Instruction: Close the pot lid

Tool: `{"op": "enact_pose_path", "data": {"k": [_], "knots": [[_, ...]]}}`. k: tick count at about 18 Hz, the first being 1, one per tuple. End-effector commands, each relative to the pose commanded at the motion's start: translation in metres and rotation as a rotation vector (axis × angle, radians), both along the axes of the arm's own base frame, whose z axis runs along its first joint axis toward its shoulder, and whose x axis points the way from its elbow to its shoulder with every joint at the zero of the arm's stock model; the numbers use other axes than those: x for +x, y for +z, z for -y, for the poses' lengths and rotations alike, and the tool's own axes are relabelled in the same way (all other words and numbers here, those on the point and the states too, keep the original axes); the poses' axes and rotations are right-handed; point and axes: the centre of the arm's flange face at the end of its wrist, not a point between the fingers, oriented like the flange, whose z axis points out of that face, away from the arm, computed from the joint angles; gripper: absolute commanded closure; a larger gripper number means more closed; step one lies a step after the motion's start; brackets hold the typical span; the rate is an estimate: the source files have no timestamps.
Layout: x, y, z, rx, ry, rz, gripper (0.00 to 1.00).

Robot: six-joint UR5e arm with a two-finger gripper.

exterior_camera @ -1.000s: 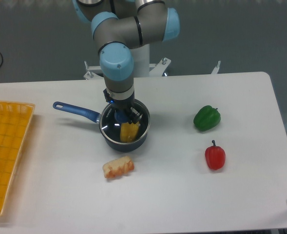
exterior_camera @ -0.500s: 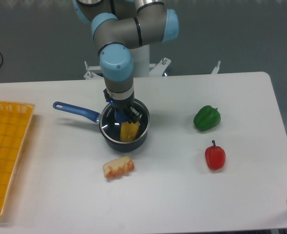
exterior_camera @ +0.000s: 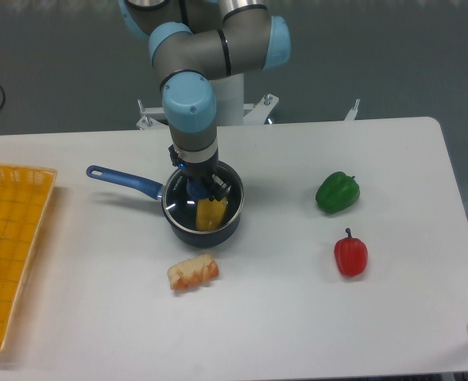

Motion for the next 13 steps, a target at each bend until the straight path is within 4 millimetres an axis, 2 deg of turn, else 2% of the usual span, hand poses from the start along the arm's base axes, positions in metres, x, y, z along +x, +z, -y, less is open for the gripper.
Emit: {"op": "enact_pose_path", "data": {"k": [13], "knots": [[0.0008,-0.0023,-0.0037,0.010,0.000,-0.010,0.51]]}}
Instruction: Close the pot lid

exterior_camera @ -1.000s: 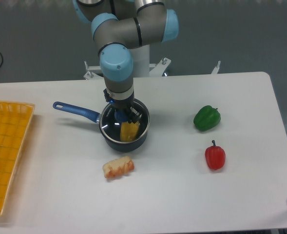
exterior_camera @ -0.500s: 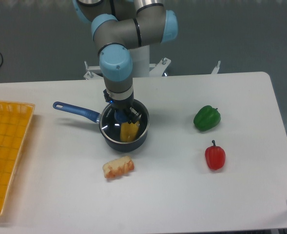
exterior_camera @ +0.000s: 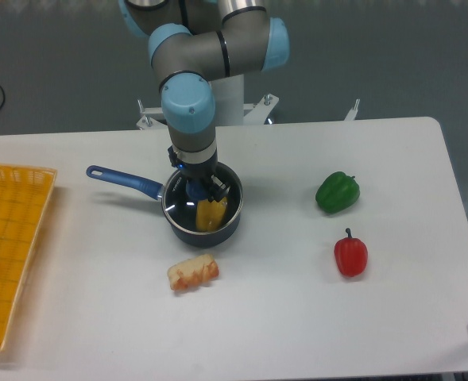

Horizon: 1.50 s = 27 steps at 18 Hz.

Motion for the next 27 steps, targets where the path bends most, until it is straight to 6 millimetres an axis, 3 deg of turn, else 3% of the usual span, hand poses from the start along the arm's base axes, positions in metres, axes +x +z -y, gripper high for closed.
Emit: {"op": "enact_pose_path", "data": {"k": [7,8,12,13,17,27], "knots": [[0.001,-0.004,0.002,-0.006,-0.006,0.002,0.51],[0.001,-0.005,0.002,-0.012,-0.008,-0.001,0.45],[-0.001,-0.006,0.003,-0.023,-0.008,-0.012,0.03],[-0.001,-0.005,0.003,-0.022,-0.008,-0.013,0.00],[-0.003,0.001,0.000,-0.013,-0.007,-0.021,0.00],[-0.028,0.046,-0.014,0.046,0.031,-0.079,0.00]]}}
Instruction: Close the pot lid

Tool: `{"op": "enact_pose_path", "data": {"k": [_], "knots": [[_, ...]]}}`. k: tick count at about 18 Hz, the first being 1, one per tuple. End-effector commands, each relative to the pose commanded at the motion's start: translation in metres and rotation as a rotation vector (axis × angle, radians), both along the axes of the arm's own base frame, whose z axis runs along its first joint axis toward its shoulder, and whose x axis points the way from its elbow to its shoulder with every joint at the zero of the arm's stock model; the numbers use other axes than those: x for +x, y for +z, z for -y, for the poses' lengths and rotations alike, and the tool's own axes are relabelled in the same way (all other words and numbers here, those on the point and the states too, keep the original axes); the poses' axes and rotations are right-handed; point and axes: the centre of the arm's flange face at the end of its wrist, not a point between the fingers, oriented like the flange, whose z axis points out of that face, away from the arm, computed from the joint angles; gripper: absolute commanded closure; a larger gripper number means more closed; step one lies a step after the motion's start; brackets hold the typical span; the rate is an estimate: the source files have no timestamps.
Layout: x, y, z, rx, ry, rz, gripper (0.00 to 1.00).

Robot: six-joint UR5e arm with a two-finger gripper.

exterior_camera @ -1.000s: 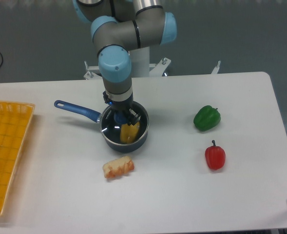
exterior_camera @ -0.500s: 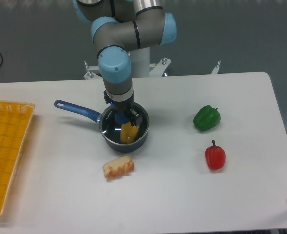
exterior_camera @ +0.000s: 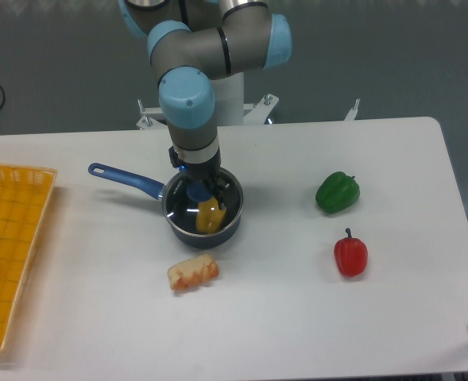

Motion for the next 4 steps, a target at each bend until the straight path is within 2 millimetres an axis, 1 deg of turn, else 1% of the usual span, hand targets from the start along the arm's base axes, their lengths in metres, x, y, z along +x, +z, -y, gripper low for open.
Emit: {"op": "enact_pose_path", "data": {"k": [1,2,4], "knots": [[-0.009,0.004,0.002,0.008,0.014,-0.005,0.00],[-0.021,0.011,0.005,0.022,0.028,-0.012,0.00],[-0.037,0.026,0.006,0.050,0.048,-0.030,0.00]]}}
